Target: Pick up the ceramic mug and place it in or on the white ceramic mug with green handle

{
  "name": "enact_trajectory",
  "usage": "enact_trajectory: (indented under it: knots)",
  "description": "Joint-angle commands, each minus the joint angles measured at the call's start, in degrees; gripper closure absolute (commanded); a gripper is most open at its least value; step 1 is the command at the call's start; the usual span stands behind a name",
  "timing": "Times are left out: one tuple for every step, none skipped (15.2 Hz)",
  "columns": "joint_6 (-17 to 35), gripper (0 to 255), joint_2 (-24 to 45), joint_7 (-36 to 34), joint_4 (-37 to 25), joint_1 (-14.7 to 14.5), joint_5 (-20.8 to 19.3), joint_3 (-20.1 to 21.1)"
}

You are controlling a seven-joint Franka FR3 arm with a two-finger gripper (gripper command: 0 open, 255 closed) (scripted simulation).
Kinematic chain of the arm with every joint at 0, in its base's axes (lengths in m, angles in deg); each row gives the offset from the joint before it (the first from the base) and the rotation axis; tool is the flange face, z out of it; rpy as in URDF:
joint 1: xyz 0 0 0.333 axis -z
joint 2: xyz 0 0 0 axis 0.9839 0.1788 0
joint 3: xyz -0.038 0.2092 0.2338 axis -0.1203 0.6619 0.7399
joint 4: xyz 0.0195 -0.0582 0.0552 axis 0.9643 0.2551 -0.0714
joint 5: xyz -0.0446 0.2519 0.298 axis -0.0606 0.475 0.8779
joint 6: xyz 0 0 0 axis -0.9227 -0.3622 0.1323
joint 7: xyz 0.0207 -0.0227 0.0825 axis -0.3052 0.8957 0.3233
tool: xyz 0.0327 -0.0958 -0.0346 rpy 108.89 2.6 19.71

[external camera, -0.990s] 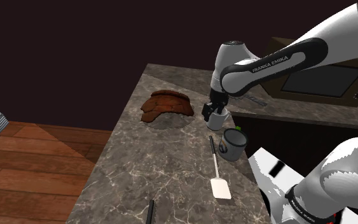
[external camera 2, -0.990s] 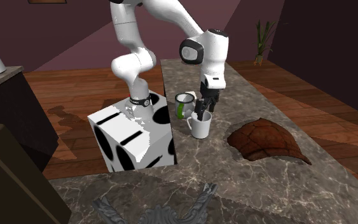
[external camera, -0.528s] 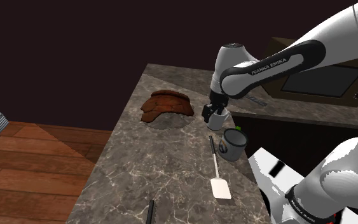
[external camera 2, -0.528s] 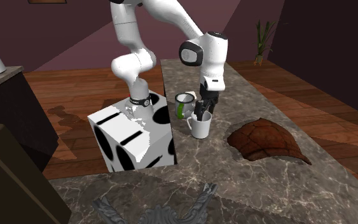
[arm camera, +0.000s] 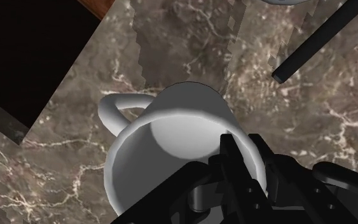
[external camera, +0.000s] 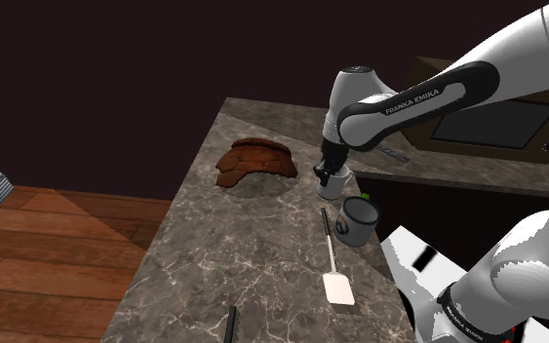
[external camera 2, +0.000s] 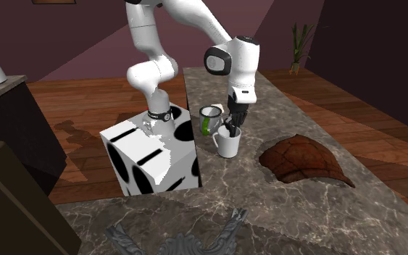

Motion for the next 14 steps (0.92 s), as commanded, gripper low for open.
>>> enact_trajectory:
  knots:
    - [0.0,255,0.0,0.0,0.0,0.0,0.0,0.0]
    - [0.0,255,0.0,0.0,0.0,0.0,0.0,0.0]
    - [0.0,255,0.0,0.0,0.0,0.0,0.0,0.0]
    - [-0.8,255,-0.5,0.1,-0.3,0.0,0.1,0.0]
    - [-1.7,255,-1.1,0.3,-0.7,-0.1,0.3,-0.1]
    - [-2.5,255,-1.6,0.4,-1.0,-0.1,0.4,-0.1]
    - [-3.4,255,-2.0,0.5,-1.4,-0.1,0.5,-0.1]
    - [-4.2,255,-2.5,0.6,-1.7,-0.1,0.6,-0.1]
    - [-5.1,255,-3.0,0.7,-2.1,-0.2,0.7,-0.2]
    - [-5.9,255,-3.4,0.8,-2.5,-0.2,0.8,-0.2]
    - [-6.7,255,-3.8,0.9,-2.9,-0.2,0.9,-0.2]
    - [-7.6,255,-4.3,1.0,-3.4,-0.2,1.0,-0.3]
    - [-8.4,255,-4.7,1.1,-3.8,-0.2,1.0,-0.3]
    - [-9.2,255,-5.0,1.2,-4.3,-0.3,1.1,-0.3]
